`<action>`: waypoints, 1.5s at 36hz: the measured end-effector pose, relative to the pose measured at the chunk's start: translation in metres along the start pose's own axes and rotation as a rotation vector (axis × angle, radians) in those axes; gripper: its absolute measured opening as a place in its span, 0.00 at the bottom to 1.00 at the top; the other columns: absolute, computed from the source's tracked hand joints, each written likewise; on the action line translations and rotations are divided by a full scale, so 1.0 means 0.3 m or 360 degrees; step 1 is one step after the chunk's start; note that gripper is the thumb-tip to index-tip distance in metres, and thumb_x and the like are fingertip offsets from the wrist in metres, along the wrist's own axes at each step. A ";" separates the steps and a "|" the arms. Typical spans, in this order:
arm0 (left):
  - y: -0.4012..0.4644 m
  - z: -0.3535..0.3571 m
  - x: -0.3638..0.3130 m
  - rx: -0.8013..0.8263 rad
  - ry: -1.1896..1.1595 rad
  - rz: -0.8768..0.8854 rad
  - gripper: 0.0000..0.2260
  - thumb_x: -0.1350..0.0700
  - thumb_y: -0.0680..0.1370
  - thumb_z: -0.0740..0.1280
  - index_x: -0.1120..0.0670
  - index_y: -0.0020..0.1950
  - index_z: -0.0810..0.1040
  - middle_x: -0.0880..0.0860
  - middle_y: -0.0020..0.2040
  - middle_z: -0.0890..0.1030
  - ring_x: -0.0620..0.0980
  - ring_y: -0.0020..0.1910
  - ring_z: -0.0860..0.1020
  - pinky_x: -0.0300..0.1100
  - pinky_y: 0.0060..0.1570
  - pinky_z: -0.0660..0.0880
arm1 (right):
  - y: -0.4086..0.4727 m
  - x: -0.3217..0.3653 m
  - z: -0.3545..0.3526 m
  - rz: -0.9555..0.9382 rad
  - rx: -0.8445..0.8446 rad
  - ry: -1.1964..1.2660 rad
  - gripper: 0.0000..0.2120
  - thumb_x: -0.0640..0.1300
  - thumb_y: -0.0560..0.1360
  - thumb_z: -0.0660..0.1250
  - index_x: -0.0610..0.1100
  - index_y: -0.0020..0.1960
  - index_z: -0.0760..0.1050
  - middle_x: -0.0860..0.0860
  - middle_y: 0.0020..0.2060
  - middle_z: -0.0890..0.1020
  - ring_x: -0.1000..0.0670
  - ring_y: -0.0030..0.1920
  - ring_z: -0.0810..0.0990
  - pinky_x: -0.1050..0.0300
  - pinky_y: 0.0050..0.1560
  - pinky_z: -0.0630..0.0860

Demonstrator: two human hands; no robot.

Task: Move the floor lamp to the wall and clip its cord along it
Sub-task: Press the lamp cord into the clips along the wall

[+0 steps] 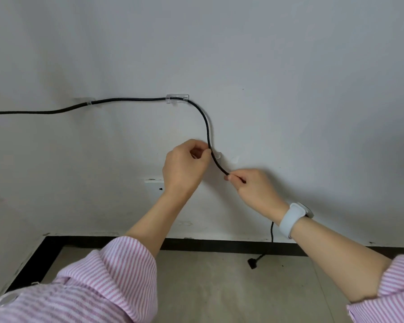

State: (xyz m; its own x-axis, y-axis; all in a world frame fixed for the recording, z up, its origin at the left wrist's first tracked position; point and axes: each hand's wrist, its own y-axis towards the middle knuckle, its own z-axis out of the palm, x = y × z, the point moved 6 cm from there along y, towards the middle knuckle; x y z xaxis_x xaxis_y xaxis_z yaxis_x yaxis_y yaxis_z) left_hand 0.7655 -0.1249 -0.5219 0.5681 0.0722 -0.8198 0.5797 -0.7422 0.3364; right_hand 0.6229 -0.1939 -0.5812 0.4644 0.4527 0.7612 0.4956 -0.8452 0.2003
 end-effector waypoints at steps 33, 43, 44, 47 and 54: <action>-0.346 0.166 0.457 0.1254 -0.0156 -0.0436 0.10 0.65 0.81 0.54 0.61 0.55 0.75 0.57 0.54 0.78 0.48 0.56 0.74 0.25 0.52 0.67 | -0.029 -0.044 0.171 0.0571 -0.0017 0.1248 0.04 0.38 0.74 0.67 0.41 0.41 0.79 0.47 0.32 0.78 0.51 0.33 0.80 0.64 0.38 0.82; -0.352 0.022 0.641 0.1060 0.0172 -0.0368 0.12 0.61 0.80 0.58 0.51 0.40 0.75 0.49 0.29 0.72 0.48 0.32 0.71 0.40 0.38 0.69 | -0.041 -0.068 0.200 0.0586 -0.0228 0.1198 0.04 0.38 0.75 0.64 0.39 0.45 0.77 0.47 0.32 0.76 0.51 0.32 0.78 0.65 0.36 0.81; -0.346 0.016 0.643 0.1024 0.0223 -0.0324 0.11 0.60 0.80 0.59 0.51 0.41 0.76 0.48 0.30 0.71 0.47 0.32 0.69 0.42 0.38 0.69 | -0.043 -0.068 0.212 0.0591 -0.0203 0.1199 0.04 0.38 0.76 0.63 0.40 0.44 0.76 0.47 0.32 0.76 0.51 0.32 0.77 0.65 0.36 0.81; -0.336 0.015 0.622 0.0963 0.0327 -0.0169 0.10 0.58 0.79 0.60 0.51 0.42 0.78 0.51 0.36 0.78 0.46 0.33 0.70 0.42 0.39 0.67 | -0.066 -0.068 0.277 0.0654 0.0010 0.1161 0.06 0.38 0.76 0.63 0.44 0.40 0.75 0.48 0.34 0.76 0.51 0.35 0.77 0.61 0.40 0.81; -0.328 0.019 0.600 0.0825 0.0372 -0.0083 0.09 0.56 0.79 0.61 0.54 0.48 0.81 0.50 0.42 0.82 0.49 0.42 0.77 0.42 0.45 0.73 | -0.148 -0.082 0.416 0.0802 0.0496 0.0751 0.10 0.46 0.76 0.63 0.41 0.41 0.76 0.48 0.31 0.76 0.53 0.29 0.74 0.64 0.31 0.72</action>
State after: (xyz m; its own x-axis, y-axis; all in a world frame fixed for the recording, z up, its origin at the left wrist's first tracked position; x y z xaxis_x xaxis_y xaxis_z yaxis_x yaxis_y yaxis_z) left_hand 0.8075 -0.0427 -0.7053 0.6947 0.2196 -0.6850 0.2819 -0.9592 -0.0215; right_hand 0.6812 -0.1320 -0.6857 0.3607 -0.1959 0.9119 0.5239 -0.7663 -0.3719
